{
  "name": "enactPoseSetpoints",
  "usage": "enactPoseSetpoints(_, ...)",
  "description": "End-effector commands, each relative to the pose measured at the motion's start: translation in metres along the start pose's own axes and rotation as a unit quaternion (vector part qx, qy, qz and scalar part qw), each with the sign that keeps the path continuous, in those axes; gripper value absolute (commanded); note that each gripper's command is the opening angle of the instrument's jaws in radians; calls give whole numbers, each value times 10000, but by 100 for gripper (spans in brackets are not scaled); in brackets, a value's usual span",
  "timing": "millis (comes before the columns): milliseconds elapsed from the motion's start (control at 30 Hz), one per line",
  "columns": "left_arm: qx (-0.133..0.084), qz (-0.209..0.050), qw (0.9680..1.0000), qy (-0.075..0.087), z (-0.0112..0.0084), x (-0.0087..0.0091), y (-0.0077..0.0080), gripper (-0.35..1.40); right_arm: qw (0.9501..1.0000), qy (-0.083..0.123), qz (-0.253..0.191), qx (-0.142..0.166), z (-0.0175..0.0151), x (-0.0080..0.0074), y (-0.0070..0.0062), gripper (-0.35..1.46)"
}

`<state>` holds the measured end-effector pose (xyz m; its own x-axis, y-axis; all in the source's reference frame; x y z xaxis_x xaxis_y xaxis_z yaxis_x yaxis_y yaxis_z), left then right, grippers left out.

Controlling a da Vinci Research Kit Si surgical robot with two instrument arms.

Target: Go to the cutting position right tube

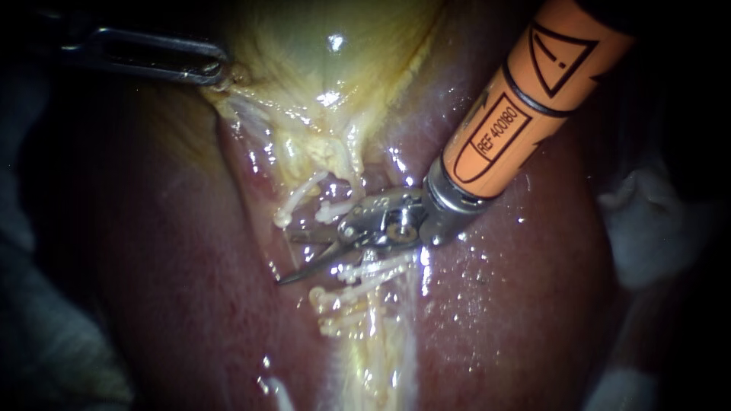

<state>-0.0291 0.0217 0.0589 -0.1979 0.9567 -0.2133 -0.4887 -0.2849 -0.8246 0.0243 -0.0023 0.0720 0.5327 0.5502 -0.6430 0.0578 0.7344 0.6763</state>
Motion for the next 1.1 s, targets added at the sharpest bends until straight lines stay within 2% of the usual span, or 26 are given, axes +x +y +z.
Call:
enactPoseSetpoints(33, 0, 1, 10000, -1, 0, 0, 0, -35, 10000, -1, -2, 8, -2, 1, -1, 130)
enactPoseSetpoints(400, -2, 2, 10000, -2, -1, 0, 0, -35, 9999, 22, 34, 95, -29, 11, -17, 132)
enactPoseSetpoints(767, -2, 2, 10000, -2, -1, 0, 0, -35, 9997, 82, 89, 227, -48, 34, -41, 135)
enactPoseSetpoints(1100, -3, 2, 10000, -3, -1, 0, 0, -35, 9991, 92, 123, 399, -73, 47, -60, 133)
